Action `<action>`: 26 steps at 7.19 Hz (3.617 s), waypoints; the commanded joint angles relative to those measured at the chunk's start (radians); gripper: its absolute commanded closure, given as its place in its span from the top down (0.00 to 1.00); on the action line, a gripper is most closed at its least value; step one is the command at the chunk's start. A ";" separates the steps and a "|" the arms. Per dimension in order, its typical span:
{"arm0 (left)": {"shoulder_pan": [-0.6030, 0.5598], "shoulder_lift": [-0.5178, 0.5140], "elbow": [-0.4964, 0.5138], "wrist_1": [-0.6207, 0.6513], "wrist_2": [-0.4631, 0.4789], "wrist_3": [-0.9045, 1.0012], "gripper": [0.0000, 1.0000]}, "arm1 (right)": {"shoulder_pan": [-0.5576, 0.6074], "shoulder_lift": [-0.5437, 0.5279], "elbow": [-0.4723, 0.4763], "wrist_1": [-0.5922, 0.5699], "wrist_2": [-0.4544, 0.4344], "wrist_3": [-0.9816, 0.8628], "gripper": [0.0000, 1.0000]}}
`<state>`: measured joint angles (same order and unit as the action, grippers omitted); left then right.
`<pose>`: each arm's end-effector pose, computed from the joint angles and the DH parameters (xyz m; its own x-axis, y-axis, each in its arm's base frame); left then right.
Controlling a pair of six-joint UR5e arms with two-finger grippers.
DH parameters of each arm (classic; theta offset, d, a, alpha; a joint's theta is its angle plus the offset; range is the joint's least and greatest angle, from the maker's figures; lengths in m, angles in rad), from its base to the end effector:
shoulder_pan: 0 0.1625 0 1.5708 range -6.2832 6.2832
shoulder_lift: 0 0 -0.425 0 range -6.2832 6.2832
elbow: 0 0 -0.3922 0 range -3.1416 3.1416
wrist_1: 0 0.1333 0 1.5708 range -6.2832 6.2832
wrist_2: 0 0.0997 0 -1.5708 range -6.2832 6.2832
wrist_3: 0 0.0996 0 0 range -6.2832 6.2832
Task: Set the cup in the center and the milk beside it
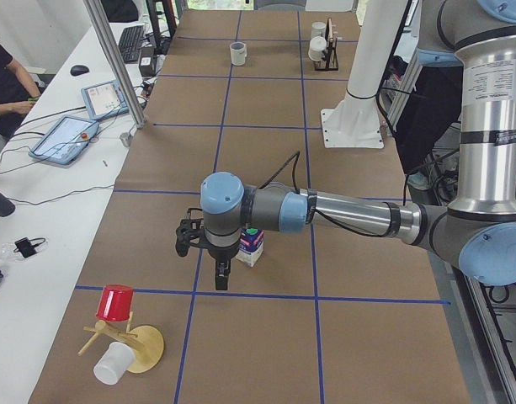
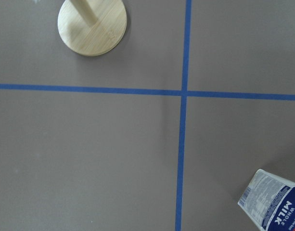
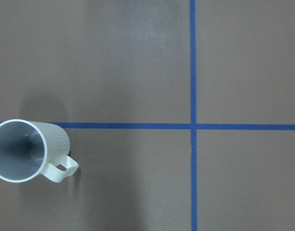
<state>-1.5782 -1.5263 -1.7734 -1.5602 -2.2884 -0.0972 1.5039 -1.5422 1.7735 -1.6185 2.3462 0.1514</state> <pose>-0.0713 -0.4775 0.5849 0.7498 -0.0053 -0.6616 0.0805 0.9933 0.0832 0.0297 -0.5080 0.5491 0.7059 -0.0253 0.7079 -0.0412 0.9962 0.0767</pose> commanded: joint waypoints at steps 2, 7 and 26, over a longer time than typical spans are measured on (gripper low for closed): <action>0.050 -0.052 0.029 -0.023 0.003 -0.030 0.99 | -0.195 0.037 -0.018 0.217 0.015 0.046 1.00; 0.050 -0.058 0.017 -0.024 0.000 -0.097 0.99 | -0.346 0.194 -0.202 0.236 -0.058 0.162 1.00; 0.049 -0.046 0.025 -0.024 -0.060 -0.092 0.98 | -0.710 0.901 -0.474 0.138 -0.281 0.747 0.00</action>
<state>-1.5292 -1.5793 -1.7507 -1.5845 -2.3478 -0.1921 0.8670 -0.7157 1.3546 -1.4820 2.1297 0.8290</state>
